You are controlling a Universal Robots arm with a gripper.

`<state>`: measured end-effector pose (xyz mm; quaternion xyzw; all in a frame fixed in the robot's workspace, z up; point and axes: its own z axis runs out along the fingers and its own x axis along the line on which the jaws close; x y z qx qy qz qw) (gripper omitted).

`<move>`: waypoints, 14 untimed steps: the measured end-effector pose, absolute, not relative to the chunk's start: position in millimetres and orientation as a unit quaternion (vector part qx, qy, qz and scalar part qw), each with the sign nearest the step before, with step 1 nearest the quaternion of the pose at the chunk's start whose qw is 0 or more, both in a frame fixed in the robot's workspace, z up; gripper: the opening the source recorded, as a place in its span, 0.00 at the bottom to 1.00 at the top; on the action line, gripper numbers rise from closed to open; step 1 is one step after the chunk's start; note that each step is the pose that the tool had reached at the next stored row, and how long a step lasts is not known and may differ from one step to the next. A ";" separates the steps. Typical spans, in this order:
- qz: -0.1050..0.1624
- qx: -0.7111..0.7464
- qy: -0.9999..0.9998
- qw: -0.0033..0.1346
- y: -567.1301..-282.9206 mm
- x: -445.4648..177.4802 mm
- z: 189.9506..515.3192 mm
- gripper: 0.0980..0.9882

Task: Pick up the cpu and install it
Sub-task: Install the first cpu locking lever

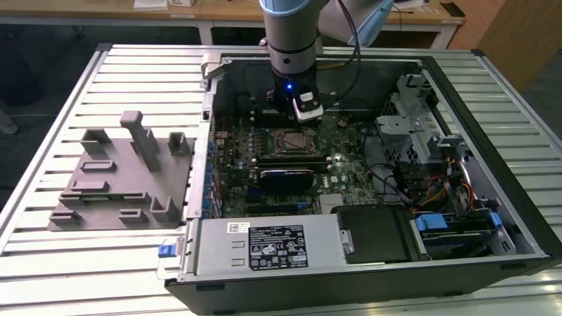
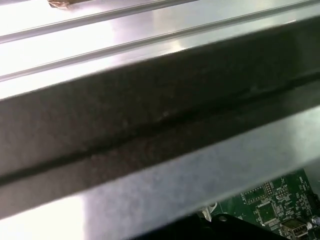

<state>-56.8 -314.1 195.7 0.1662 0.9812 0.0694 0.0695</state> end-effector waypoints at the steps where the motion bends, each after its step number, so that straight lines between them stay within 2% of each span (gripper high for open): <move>1: 0.069 0.166 0.981 0.070 -314.2 -56.9 195.5 0.01; 14: 0.070 0.166 0.981 0.070 -314.3 -56.8 196.6 0.01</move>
